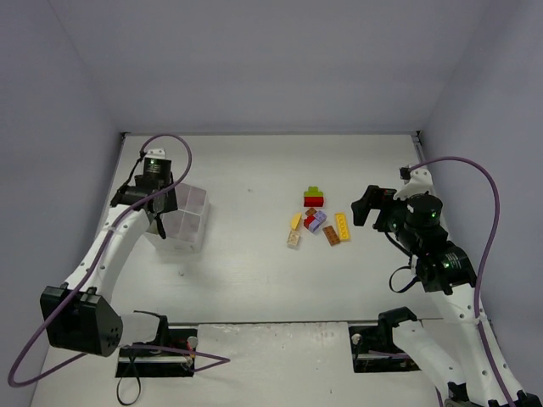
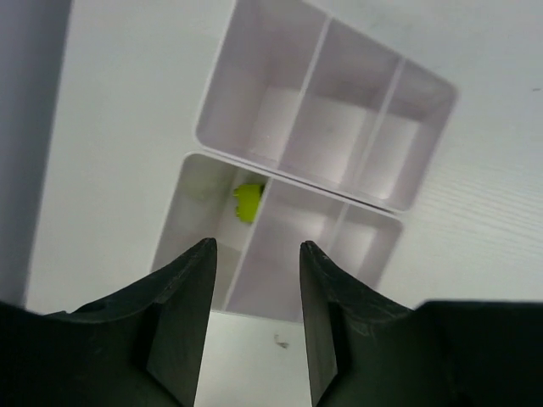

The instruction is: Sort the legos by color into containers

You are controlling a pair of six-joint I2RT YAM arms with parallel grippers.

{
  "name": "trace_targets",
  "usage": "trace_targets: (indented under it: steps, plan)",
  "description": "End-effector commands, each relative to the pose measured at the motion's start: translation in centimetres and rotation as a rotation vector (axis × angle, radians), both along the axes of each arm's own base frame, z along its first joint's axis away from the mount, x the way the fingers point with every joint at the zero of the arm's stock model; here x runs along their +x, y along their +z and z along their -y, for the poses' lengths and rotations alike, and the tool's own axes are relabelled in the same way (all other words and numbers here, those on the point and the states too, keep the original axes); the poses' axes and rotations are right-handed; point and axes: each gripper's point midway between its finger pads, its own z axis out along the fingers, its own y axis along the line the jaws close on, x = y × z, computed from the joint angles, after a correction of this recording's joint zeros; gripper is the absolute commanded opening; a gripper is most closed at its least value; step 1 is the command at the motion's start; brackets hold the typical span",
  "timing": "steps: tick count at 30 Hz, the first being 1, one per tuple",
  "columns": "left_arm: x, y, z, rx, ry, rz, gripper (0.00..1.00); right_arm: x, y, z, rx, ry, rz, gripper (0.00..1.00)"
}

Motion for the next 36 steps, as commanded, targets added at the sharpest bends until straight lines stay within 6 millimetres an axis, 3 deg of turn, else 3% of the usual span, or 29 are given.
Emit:
trace_targets:
  steps: [1,3,4,6,7,10,11,12,14,15,17,23,24,30,36]
  plan:
    - [0.9,4.3,5.3,-0.175,-0.085,0.132,0.38,0.8,0.8,-0.2,0.013,-0.002,0.042,1.0]
    - [1.2,4.7,8.0,-0.201,-0.129,0.133,0.38,0.8,0.5,-0.3,0.021,-0.006,0.032,1.0]
    - [0.9,4.7,10.8,-0.23,-0.184,0.126,0.38,0.9,0.3,-0.3,0.023,-0.006,0.026,1.0]
    - [1.2,4.1,14.0,-0.254,-0.234,0.102,0.39,0.9,0.1,-0.4,0.026,-0.006,0.019,1.0]
    - [1.0,4.8,16.9,-0.29,-0.288,0.11,0.44,1.0,-0.1,-0.4,0.026,-0.007,0.012,1.0]
    - [1.4,3.7,21.5,-0.299,-0.369,0.072,0.49,1.0,-0.1,-0.4,0.03,-0.009,0.008,1.0]
    - [1.3,4.6,23.9,-0.313,-0.416,0.087,0.53,1.0,-0.2,-0.4,0.029,-0.009,0.007,1.0]
    - [1.6,3.2,25.3,-0.296,-0.433,0.052,0.53,0.9,-0.2,-0.4,0.031,-0.009,0.007,1.0]
    - [1.8,4.1,28.2,-0.314,-0.487,0.06,0.57,0.9,-0.4,-0.4,0.033,-0.011,0.003,1.0]
    - [2.1,2.5,29.4,-0.295,-0.5,0.021,0.58,0.8,-0.5,-0.4,0.031,-0.012,0.0,1.0]
    - [2.5,1.5,31.9,-0.286,-0.536,-0.014,0.58,0.7,-0.7,-0.3,0.033,-0.017,-0.003,1.0]
    - [3.0,-2.7,36.4,-0.265,-0.584,-0.118,0.59,0.5,-0.8,-0.3,0.044,-0.022,-0.009,1.0]
    - [3.1,-2.6,37.1,-0.277,-0.596,-0.115,0.59,0.5,-0.9,-0.3,0.047,-0.023,-0.009,1.0]
    - [3.8,-5.9,38.4,-0.255,-0.605,-0.178,0.59,0.4,-1.1,-0.3,0.05,-0.027,-0.018,1.0]
    - [4.3,-8.1,39.1,-0.24,-0.606,-0.207,0.48,0.3,-1.3,-0.3,0.056,-0.03,-0.022,1.0]
